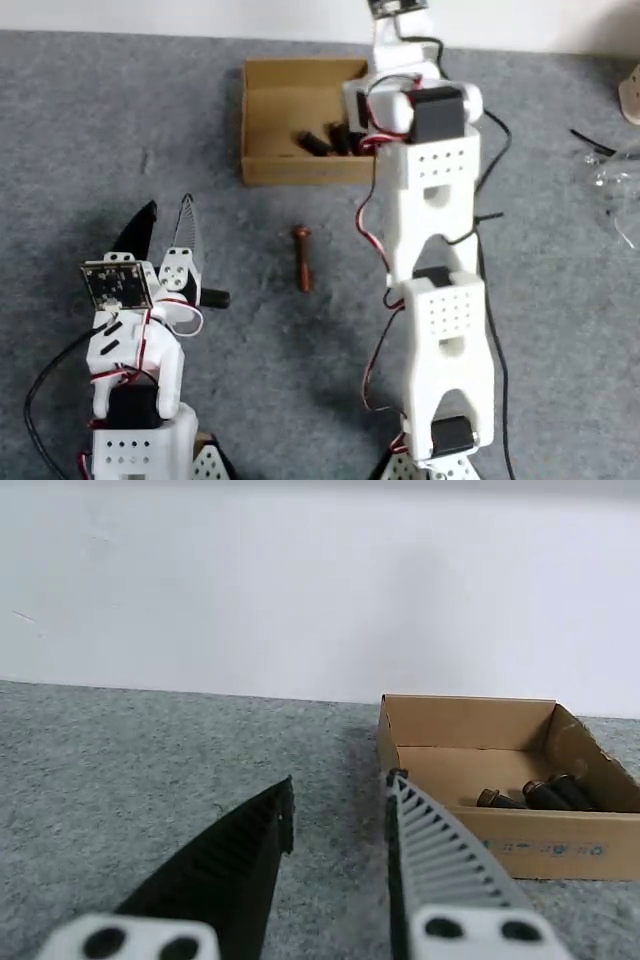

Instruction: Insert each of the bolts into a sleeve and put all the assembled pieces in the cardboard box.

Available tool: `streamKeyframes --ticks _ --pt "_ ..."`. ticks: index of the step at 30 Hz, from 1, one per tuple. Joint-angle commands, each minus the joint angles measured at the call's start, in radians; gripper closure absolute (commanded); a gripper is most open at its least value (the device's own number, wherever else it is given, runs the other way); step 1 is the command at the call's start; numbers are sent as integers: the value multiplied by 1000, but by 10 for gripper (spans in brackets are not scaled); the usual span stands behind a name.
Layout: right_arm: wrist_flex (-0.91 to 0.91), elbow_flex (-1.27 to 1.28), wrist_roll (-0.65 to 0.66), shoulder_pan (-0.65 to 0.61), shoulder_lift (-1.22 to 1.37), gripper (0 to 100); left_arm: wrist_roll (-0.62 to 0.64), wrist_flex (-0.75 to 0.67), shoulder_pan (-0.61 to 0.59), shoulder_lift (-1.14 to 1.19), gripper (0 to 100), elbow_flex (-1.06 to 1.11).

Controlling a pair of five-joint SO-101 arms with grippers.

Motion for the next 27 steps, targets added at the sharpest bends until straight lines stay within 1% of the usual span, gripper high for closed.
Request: streamKeyframes --ticks 1,5,9,12,15,20,22,27 --pt "22 -8 -15 -13 -156 760 -5 3 19 -5 849 21" --pt "21 223 -17 -16 -268 760 -5 3 19 -5 849 21" --pt "19 492 -17 -62 -387 760 -5 3 19 -5 849 21" --pt "18 676 -17 -130 -483 760 -5 3 19 -5 849 21" --pt "15 822 -17 -225 -565 760 -5 3 18 -5 849 21" --pt "13 989 -17 -406 -641 760 -5 2 13 -7 849 21" --pt "-16 1053 -15 -452 -641 760 -5 2 13 -7 849 21" --pt "-165 1276 -14 -450 -641 760 -5 2 12 -7 849 21"
